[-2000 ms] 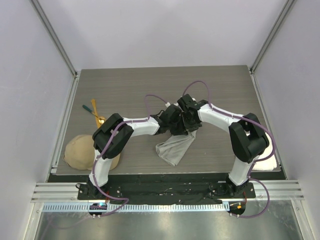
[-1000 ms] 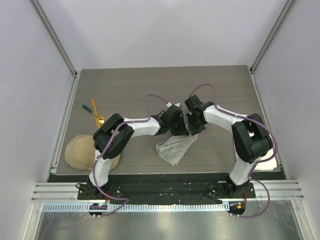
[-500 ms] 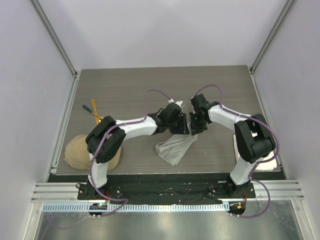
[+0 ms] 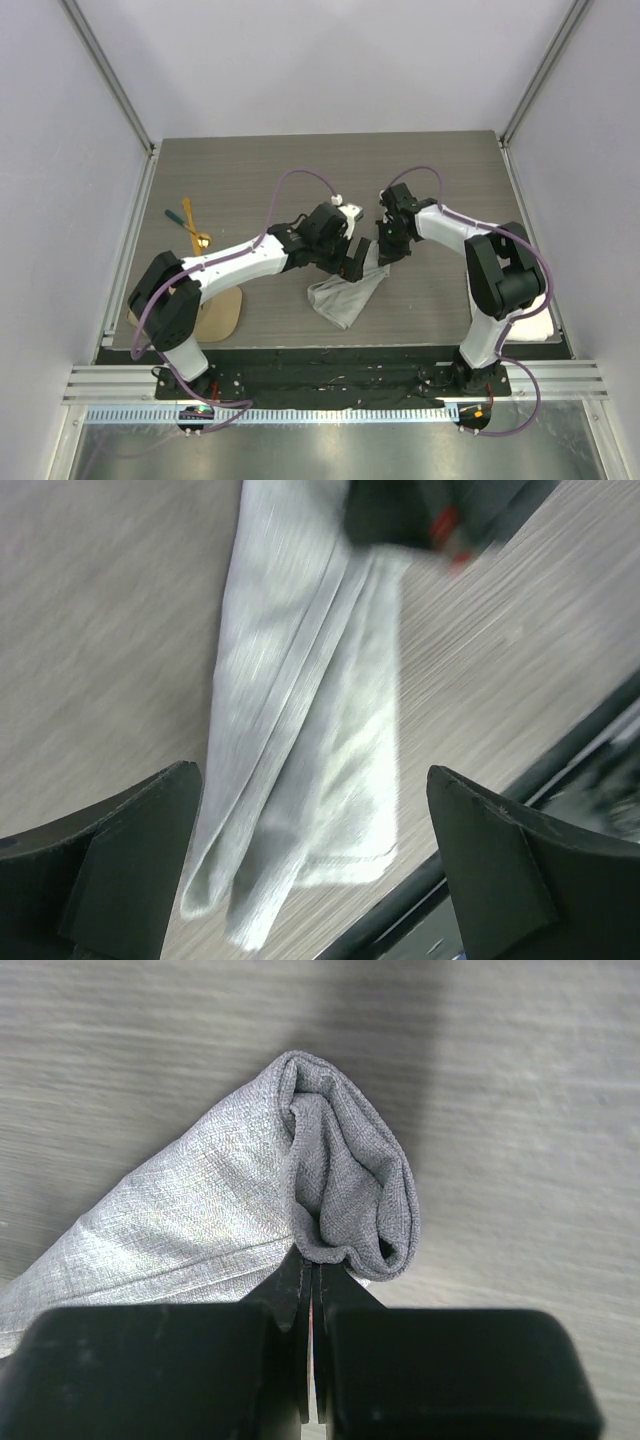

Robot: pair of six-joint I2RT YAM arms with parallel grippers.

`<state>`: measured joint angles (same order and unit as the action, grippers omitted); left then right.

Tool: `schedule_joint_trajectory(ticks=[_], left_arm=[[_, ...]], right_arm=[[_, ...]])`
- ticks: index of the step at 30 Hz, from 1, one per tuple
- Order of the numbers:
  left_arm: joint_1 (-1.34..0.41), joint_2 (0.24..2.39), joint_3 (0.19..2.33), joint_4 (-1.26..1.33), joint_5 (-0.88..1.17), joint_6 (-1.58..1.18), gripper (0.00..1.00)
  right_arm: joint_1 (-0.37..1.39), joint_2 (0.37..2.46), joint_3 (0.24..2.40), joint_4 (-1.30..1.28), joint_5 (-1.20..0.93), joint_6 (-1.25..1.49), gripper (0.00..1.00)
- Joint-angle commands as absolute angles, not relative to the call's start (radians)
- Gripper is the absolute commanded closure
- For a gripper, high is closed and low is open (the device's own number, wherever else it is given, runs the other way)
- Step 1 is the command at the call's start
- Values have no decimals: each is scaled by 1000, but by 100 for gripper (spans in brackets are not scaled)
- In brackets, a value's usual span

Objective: Fold the napkin into a case and place the utensils inside
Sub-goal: Stuff the 2/3-rectangle-folded napkin at the center of the board.

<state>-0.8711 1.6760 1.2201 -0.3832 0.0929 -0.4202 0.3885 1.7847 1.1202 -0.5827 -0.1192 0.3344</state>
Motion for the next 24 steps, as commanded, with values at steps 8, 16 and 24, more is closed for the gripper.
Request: schedule_joint_trajectory(ticks=[8, 16, 24], left_arm=[[-877, 1644, 1120, -495, -113, -327, 0], [-870, 1724, 1123, -485, -54, -311, 0], [-873, 1687, 1147, -512, -101, -377, 51]], right_arm=[[396, 1907, 1200, -514, -121, 296, 99], [396, 1916, 1201, -512, -120, 288, 99], [407, 1924, 1210, -511, -121, 291, 99]])
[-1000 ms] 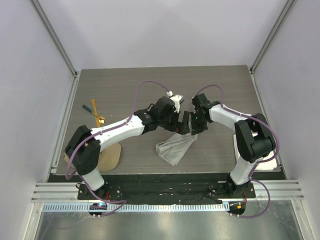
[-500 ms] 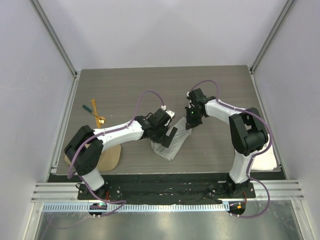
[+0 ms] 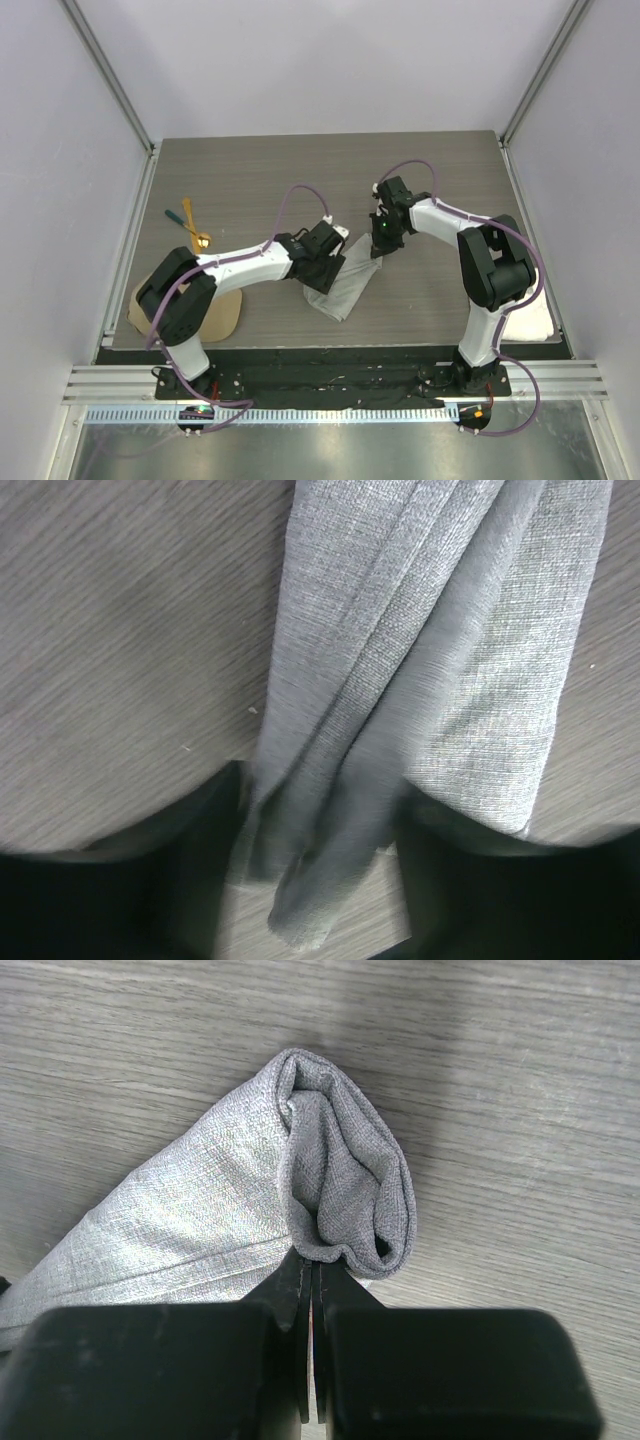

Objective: Fold the napkin into a case and place the utensils inside
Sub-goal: Stuff the 2/3-rectangle-folded napkin at the center of the board.

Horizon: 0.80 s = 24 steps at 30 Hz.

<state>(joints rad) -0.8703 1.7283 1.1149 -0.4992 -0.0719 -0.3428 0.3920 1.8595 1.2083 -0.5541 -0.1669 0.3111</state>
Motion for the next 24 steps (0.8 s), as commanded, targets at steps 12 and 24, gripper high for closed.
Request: schedule_joint_trajectory(ticks=[12, 24], left_arm=[[-1061, 1767, 1272, -574, -199, -456, 83], [-1101, 1884, 1282, -434, -137, -520, 96]], right_arm=[[414, 1933, 1232, -518, -123, 302, 99], [414, 1924, 1259, -544, -172, 360, 91]])
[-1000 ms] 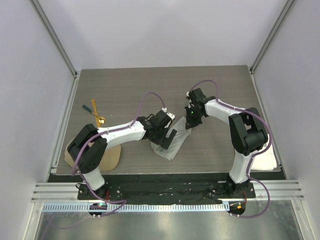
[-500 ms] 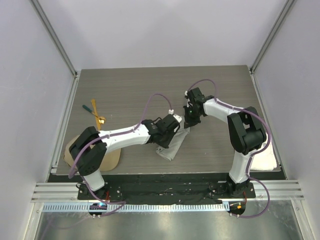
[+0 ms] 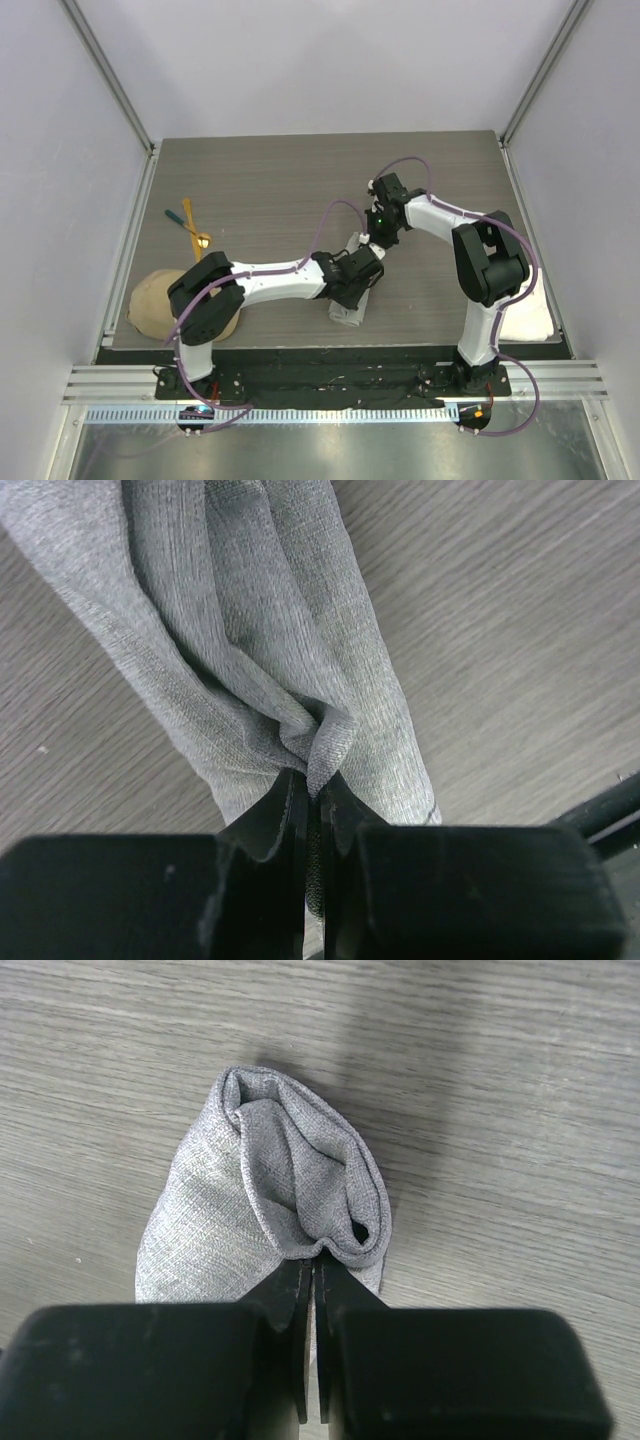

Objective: Fold the napkin into a case and place the utensils inside
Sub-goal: Stuff the 2/3-rectangle-folded napkin at the center of the board.

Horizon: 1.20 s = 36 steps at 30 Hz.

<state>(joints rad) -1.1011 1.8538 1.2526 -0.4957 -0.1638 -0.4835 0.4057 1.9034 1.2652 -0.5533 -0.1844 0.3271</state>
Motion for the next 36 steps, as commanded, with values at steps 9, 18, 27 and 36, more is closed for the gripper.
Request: schedule_joint_trajectory(ticks=[9, 18, 27, 36], left_arm=[[-1103, 1896, 1273, -429, -109, -575, 99], [-1103, 1899, 1272, -434, -104, -592, 100], [-1103, 1878, 1281, -434, -104, -607, 100], [-1103, 1884, 1290, -454, -107, -618, 100]], right_arm=[[339, 1712, 1163, -566, -253, 410, 57], [314, 1508, 1008, -584, -305, 430, 52], [354, 1391, 686, -303, -514, 577, 79], [406, 1330, 545, -127, -571, 721, 99]])
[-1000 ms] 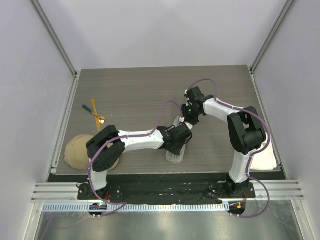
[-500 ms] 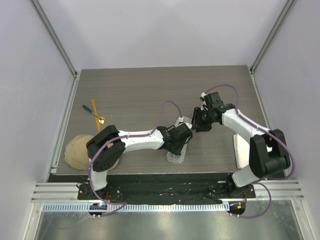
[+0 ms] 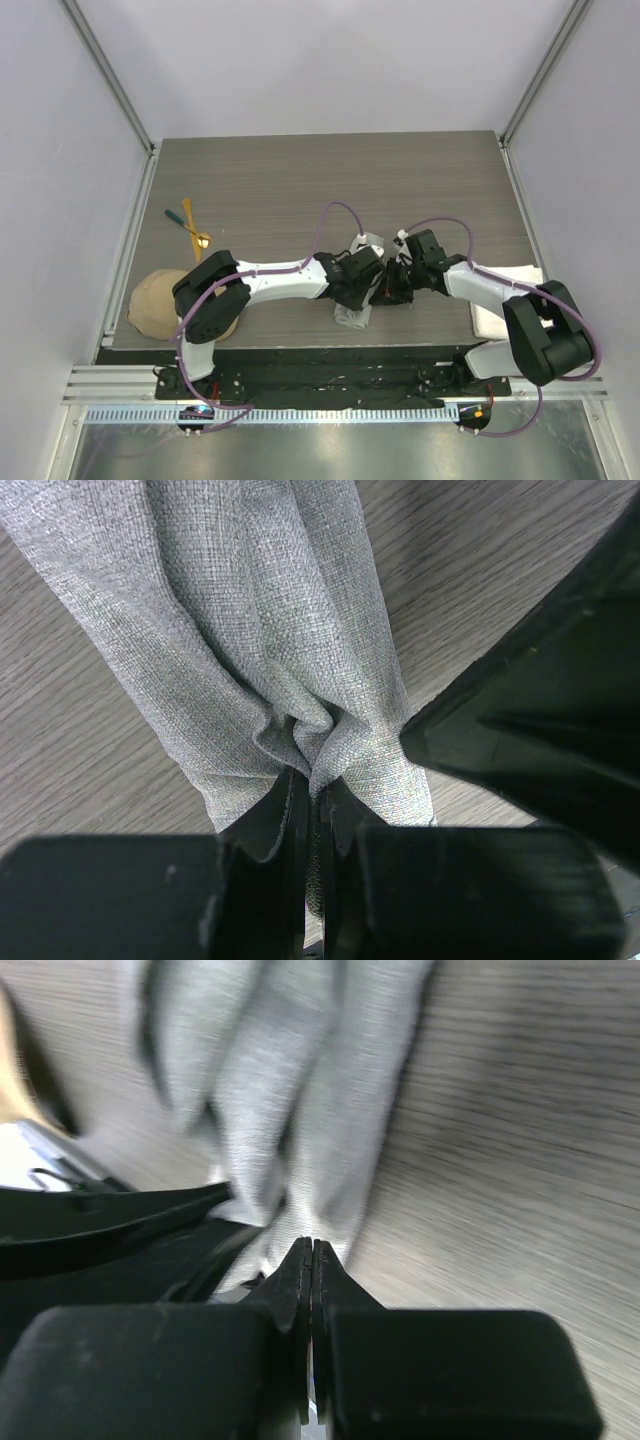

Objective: Fold the napkin into a case and place the utensils inside
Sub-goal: Stuff the 2/3-rectangle-folded napkin at the center of the board.

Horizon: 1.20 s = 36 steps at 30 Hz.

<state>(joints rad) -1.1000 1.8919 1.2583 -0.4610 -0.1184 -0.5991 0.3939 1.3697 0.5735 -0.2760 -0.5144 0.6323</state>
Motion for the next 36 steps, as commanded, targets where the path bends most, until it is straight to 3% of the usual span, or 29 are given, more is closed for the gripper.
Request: schedule_joint_trajectory(ticks=[1, 10, 13, 18, 28, 36], left_arm=[[-1103, 1884, 1292, -456, -107, -620, 100], [-1103, 1882, 1305, -462, -97, -634, 100], [-1103, 1881, 1292, -436, -78, -638, 87], [-1103, 1875, 1236, -382, -66, -641, 78], [-1100, 1804, 1068, -155, 21, -618, 35], [-1100, 1756, 977, -18, 92, -595, 26]], right_arm=[[416, 1338, 529, -112, -577, 729, 99], [457, 1423, 437, 75, -558, 796, 99], [457, 1451, 423, 78, -526, 778, 99], [456, 1451, 422, 63, -508, 781, 99], [235, 1353, 625, -314, -508, 595, 99], [227, 1425, 803, -354, -575, 532, 99]])
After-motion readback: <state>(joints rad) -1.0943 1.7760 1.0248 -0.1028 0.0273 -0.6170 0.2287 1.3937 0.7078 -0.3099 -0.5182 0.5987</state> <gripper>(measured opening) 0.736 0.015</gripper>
